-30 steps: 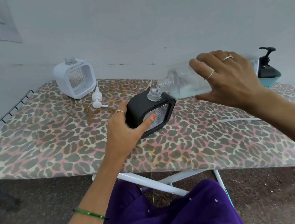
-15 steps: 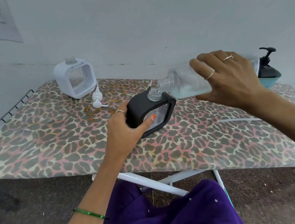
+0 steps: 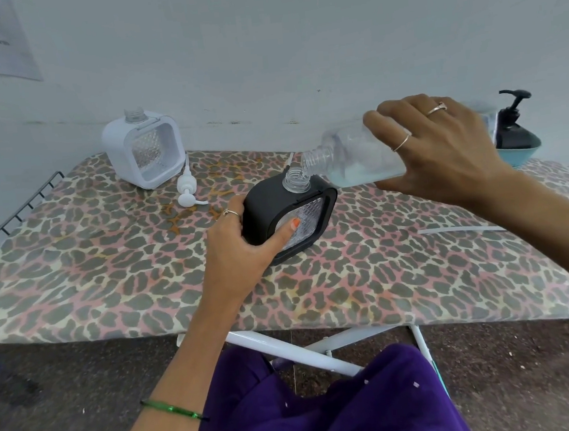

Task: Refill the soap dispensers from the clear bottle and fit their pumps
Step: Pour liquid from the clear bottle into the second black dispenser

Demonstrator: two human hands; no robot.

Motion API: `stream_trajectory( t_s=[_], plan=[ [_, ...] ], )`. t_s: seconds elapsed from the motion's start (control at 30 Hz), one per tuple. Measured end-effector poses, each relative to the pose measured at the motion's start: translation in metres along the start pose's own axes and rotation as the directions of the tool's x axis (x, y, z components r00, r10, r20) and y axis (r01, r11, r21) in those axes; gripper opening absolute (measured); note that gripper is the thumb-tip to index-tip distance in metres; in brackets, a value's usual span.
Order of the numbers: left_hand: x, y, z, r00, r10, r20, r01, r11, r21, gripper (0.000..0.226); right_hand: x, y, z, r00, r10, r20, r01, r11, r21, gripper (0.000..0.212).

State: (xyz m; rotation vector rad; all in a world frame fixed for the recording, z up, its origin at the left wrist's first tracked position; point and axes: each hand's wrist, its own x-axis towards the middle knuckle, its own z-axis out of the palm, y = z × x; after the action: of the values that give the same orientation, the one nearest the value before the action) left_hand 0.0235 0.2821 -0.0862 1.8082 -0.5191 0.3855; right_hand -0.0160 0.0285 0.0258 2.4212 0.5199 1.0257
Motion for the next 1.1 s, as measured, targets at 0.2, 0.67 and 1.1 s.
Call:
stream_trajectory(
  t_s=[0.2, 0.67, 1.1],
  plan=[
    [-0.0002, 0.0, -0.0002, 1.0, -0.005, 0.002, 0.005, 1.0, 0.0, 0.046, 0.0002, -0.0008, 0.0001, 1.0, 0.01, 0.003, -0.01, 1.0, 0.001, 0.071],
    [-0.0002, 0.0005, -0.0003, 1.0, -0.002, 0.005, 0.002, 1.0, 0.007, 0.044, 0.0003, -0.0005, -0.0006, 1.0, 0.003, 0.006, -0.003, 1.0, 0.014, 0.071],
    [-0.0002, 0.0006, -0.0011, 1.0, -0.014, 0.007, 0.014, 1.0, 0.003, 0.046, 0.0011, 0.0005, -0.0001, 1.0, -0.001, 0.016, 0.001, 1.0, 0.008, 0.073]
  ],
)
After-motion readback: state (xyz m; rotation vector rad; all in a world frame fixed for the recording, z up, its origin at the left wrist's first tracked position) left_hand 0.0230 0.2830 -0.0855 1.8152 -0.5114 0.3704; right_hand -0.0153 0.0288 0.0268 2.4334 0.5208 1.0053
